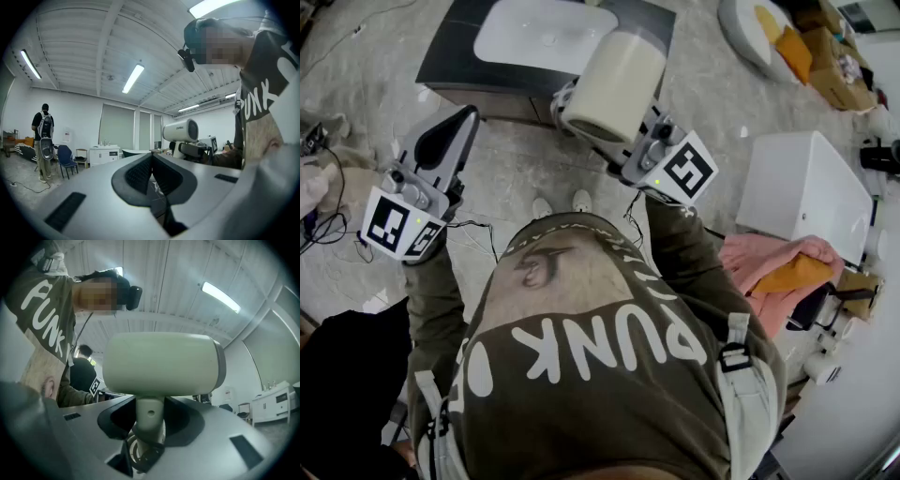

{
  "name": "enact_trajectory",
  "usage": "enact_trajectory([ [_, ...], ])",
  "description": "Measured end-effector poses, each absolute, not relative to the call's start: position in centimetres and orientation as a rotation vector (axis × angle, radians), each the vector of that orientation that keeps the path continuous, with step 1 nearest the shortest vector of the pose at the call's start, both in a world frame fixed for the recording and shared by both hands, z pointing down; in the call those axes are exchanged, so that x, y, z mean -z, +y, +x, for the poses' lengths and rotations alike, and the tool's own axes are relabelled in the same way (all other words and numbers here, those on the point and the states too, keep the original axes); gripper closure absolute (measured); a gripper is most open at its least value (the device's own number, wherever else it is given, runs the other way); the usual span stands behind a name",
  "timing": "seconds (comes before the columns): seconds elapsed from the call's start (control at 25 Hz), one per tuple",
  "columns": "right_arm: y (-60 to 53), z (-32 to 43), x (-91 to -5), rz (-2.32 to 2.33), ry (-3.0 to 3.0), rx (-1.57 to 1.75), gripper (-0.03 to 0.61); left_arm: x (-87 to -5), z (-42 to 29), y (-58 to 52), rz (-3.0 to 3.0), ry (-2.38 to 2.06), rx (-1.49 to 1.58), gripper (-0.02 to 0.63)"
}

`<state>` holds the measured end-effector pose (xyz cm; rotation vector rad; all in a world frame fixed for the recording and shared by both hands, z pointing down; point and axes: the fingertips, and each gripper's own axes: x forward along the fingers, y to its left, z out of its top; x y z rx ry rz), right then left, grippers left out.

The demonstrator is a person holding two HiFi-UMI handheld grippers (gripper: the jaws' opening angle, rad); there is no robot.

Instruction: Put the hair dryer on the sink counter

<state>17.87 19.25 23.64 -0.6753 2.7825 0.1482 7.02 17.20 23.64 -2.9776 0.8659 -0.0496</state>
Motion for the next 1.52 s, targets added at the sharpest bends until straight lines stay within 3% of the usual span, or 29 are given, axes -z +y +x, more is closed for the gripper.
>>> enact_trajectory([
  [0.92,19.3,19.6,-23.6,-0.52,2.781,-0.117,0.42,-23.2,8.4,18.6,-2.914,1.019,0.089,0.612],
  [1.2,19.7,18.4,-25.2,-0.384,2.804,-0.096,0.42,-24.7,6.4,20.6,-2.868,1.187,0.11,0.612],
  [1.52,14.4,14.5,-26.4,-0.362,2.826,-0.061,0.42,-26.1,2.1,15.6,-2.869,1.237,0.091,0.612],
])
